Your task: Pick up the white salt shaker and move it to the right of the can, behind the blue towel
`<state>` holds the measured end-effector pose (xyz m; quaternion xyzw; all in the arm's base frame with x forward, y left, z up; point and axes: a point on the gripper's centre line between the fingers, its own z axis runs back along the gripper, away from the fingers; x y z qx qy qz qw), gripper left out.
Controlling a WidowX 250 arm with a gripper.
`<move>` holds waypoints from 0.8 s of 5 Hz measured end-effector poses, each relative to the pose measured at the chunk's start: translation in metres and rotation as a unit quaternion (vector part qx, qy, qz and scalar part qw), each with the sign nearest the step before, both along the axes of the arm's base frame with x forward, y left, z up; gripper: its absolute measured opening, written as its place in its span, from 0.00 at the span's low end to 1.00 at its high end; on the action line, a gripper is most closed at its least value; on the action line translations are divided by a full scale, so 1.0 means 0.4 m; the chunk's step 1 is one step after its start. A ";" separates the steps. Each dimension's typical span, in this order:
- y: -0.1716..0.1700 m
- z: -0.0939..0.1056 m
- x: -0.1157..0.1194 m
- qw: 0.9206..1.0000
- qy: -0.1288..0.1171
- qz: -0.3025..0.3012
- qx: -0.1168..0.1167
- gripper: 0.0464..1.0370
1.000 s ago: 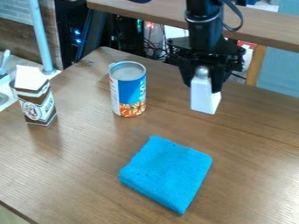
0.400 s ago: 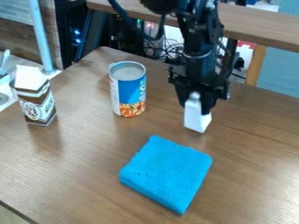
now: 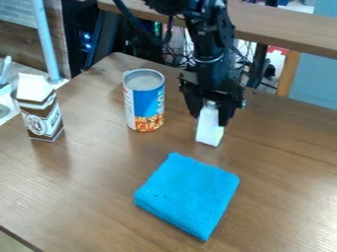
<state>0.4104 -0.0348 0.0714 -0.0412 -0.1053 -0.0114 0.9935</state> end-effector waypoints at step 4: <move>-0.048 0.129 -0.020 0.988 -0.030 -0.150 0.010 0.97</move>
